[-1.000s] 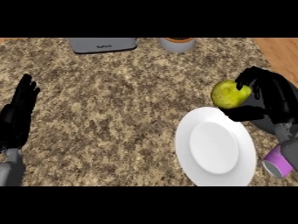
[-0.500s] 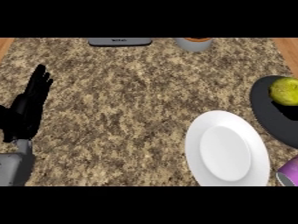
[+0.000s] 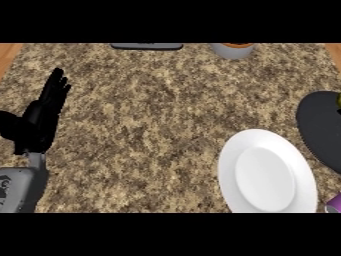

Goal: Pick the pear from the plate and place it in the pan

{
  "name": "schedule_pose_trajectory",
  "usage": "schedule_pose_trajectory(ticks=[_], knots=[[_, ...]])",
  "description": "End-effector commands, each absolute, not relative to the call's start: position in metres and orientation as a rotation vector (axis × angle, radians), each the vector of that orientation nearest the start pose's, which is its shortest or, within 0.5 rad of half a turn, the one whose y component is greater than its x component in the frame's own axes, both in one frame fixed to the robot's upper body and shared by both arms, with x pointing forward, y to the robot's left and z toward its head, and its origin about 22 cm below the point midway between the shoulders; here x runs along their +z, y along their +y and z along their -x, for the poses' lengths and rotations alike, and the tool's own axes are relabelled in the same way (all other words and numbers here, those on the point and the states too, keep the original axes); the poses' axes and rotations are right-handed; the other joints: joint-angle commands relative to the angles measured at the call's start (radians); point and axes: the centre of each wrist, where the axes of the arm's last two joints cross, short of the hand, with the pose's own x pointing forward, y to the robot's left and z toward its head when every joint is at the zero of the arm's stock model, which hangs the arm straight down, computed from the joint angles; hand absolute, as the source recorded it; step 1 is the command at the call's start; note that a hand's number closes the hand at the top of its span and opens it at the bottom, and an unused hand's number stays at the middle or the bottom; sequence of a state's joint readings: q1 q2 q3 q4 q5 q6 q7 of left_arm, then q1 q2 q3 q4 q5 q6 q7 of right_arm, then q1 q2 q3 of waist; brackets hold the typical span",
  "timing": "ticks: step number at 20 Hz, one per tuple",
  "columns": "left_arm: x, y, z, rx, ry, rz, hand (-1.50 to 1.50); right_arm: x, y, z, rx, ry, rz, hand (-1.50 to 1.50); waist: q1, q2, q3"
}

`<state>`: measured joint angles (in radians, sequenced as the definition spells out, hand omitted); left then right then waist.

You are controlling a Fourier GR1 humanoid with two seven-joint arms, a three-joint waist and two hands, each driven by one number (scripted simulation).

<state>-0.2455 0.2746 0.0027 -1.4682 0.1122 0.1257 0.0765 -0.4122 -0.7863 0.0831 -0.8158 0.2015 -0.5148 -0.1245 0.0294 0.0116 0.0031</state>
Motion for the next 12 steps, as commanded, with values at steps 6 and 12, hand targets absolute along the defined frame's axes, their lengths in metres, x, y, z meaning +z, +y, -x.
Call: schedule_pose_trajectory(ticks=[6, 12], knots=[[0.07, 0.269, -0.312, -0.078, -1.651, -0.171, 0.0, 0.038, -0.477, -0.32, 0.235, -1.411, 1.127, 1.5, 0.015, 0.008, 0.004], [0.059, 0.261, -0.305, -0.101, -1.65, -0.151, 0.0, 0.007, -0.478, -0.307, 0.281, -1.266, 0.816, -1.5, 0.037, 0.014, 0.006]])
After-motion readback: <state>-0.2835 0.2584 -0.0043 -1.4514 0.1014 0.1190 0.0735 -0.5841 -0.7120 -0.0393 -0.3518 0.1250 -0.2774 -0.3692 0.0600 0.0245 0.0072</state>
